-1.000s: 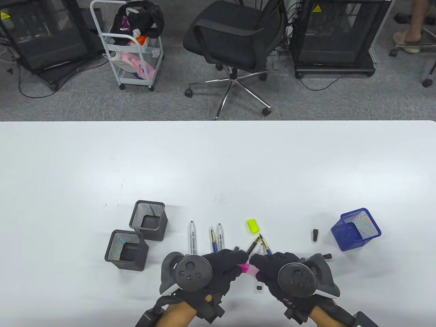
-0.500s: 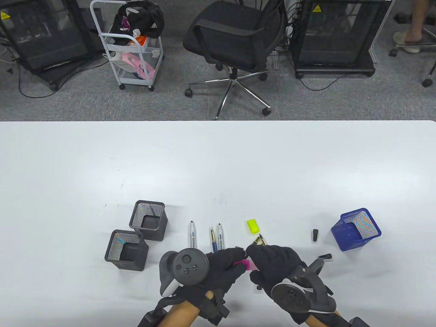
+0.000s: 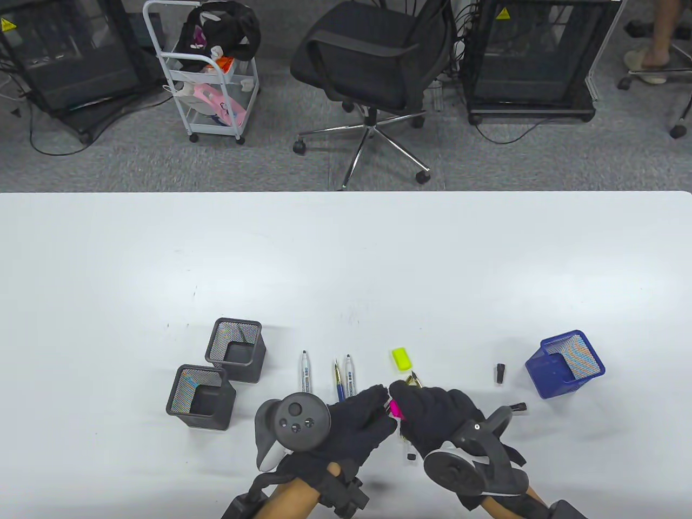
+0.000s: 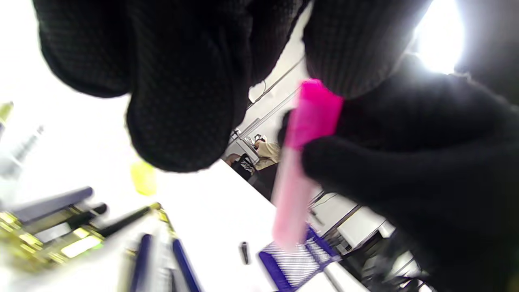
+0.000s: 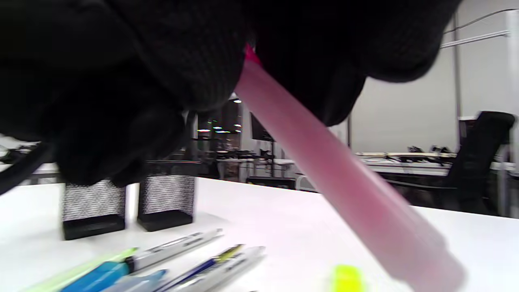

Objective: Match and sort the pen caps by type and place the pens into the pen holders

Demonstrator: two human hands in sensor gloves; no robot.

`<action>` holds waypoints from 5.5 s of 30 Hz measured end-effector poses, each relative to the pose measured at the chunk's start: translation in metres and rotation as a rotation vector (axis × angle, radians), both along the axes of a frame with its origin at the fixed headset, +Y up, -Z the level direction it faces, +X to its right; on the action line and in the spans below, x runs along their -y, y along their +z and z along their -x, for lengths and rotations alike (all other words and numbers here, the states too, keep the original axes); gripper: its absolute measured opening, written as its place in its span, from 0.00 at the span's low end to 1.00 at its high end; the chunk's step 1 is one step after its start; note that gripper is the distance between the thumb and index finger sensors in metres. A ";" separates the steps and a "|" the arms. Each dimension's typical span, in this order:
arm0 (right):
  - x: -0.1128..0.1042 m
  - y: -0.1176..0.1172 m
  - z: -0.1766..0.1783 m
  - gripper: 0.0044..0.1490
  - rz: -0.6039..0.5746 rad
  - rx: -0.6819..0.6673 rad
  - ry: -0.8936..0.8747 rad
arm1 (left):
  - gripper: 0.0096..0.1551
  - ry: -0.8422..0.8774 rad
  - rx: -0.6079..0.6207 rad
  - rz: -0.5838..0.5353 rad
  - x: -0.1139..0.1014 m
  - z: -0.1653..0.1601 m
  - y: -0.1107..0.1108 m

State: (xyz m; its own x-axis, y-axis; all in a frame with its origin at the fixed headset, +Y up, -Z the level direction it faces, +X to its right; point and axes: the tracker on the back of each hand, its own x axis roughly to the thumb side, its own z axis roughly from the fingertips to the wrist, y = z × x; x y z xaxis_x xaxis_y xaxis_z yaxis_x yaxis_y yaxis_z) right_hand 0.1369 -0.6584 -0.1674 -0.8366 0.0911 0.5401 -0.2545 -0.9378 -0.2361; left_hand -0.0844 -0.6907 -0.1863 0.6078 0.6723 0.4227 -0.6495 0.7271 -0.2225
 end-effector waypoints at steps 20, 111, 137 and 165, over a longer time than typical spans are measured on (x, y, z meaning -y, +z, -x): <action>-0.028 -0.031 -0.185 0.34 -0.050 0.669 -0.238 | 0.39 -0.083 -0.035 -0.006 0.001 0.014 -0.006; 0.096 -0.044 0.002 0.39 0.312 0.444 0.337 | 0.38 -0.194 -0.055 0.033 0.006 0.028 -0.011; 0.052 -0.046 -0.021 0.41 0.424 0.433 0.024 | 0.38 -0.192 -0.083 0.046 0.007 0.033 -0.013; 0.023 -0.033 -0.055 0.34 0.257 0.367 -0.265 | 0.32 -0.821 0.012 -0.187 0.029 -0.070 -0.037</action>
State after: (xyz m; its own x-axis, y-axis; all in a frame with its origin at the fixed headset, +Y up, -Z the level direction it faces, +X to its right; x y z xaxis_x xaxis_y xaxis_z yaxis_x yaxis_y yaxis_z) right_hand 0.1922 -0.6810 -0.2009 -0.8971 0.4164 0.1478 -0.4347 -0.8918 -0.1253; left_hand -0.0148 -0.7192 -0.2236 0.8678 -0.0632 0.4928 0.1037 0.9931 -0.0552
